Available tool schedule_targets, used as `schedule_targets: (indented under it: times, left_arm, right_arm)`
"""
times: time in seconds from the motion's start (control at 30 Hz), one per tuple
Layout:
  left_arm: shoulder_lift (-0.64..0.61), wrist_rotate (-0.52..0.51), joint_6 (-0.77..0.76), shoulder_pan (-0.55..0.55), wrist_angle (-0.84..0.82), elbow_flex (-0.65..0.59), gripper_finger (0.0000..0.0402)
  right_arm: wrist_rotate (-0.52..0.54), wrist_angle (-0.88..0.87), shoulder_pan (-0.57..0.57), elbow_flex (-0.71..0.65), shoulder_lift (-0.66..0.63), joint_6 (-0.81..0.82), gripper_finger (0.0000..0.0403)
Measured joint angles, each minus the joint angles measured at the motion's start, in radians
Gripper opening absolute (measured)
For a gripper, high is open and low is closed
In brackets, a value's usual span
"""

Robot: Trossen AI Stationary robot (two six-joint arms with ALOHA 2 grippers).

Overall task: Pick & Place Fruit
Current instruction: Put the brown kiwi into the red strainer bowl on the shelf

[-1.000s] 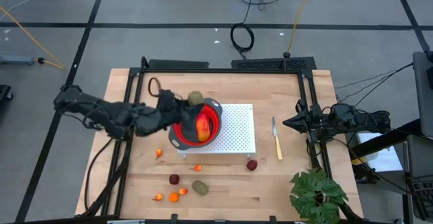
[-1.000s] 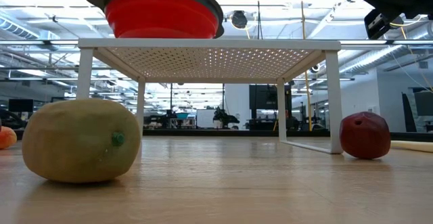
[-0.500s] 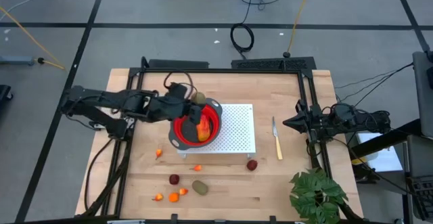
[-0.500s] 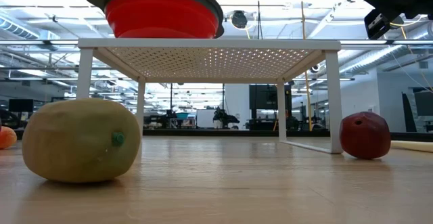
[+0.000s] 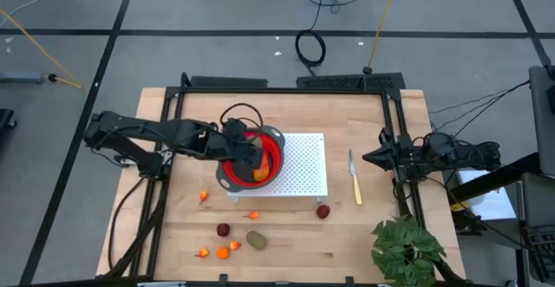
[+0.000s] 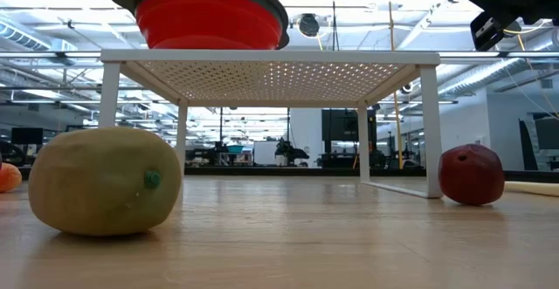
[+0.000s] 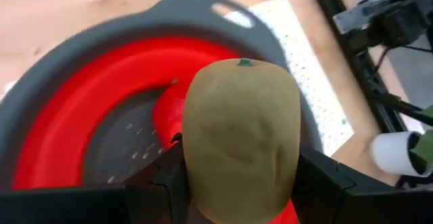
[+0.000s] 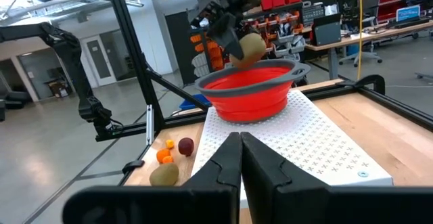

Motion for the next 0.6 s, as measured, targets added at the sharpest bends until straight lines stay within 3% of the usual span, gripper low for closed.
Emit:
schedule_targets:
  times: [0.27,0.6]
  left_arm:
    - [0.006,0.071,-0.065,0.003,-0.072,0.0,0.0186]
    - [0.009,0.077,-0.048,0.025,-0.073,0.0,0.0186]
  right_arm:
    - [-0.003,-0.001,0.0,0.0,0.0,0.0,0.0]
    - [-0.003,-0.001,0.0,0.0,0.0,0.0,0.0]
